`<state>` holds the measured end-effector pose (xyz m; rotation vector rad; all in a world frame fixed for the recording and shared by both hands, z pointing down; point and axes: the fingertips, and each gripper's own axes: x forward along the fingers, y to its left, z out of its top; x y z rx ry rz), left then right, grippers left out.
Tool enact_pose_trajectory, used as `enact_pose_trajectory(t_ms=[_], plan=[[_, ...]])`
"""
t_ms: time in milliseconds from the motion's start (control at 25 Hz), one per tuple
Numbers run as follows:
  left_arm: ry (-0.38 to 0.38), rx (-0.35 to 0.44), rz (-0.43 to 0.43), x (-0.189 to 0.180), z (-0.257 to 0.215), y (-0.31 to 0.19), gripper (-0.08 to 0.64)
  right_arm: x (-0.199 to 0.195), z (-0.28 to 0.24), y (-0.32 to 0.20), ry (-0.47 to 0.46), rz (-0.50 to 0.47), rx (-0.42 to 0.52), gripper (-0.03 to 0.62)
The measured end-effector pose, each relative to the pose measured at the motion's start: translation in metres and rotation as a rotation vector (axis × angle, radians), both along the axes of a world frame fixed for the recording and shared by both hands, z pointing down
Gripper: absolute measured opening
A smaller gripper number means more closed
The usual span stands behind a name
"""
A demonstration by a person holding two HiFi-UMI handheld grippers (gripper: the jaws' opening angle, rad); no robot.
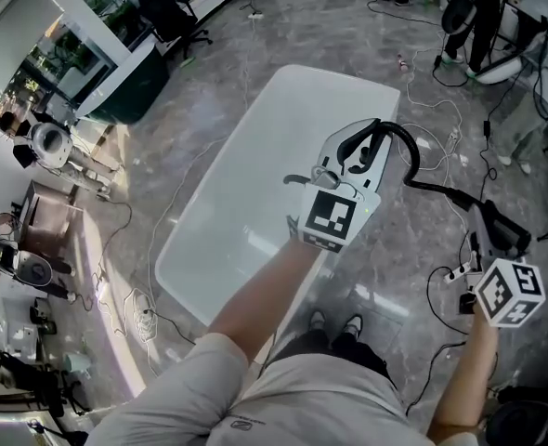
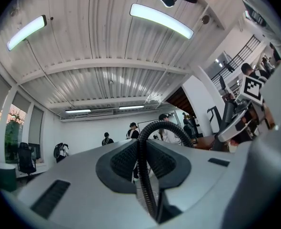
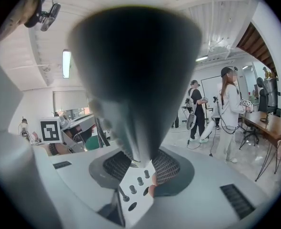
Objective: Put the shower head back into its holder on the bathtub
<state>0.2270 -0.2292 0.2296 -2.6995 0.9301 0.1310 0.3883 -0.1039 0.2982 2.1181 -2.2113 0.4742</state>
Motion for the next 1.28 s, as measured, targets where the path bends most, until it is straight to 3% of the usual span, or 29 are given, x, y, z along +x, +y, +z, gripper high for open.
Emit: enact_pose_trajectory(t_ms=[200, 560, 840, 1080, 1280], plan=[[-0.049, 0.034, -0.030, -0.005, 0.020, -0.017, 0.057, -0.010, 0.013, -0.003, 0.003, -0.008, -0.024, 0.141], [-0.024, 0.093, 0.007, 0.012, 0.004, -0.043, 0.055, -0.023, 0.001, -0.006, 0.032, 0.024, 0.000, 0.141], [-0.024, -0.012, 0.010, -0.001, 0.049, -0.042, 0.054, -0.030, 0.009, -0.004, 0.041, 0.025, -0.022, 0.141], [-0.060, -0.007, 0.048, 0.017, 0.064, -0.036, 0.054, -0.036, 0.014, 0.001, 0.046, 0.038, -0.034, 0.141], [-0.094, -0.036, 0.007, -0.022, 0.080, -0.034, 0.054, -0.050, 0.022, -0.004, 0.015, 0.015, -0.029, 0.141]])
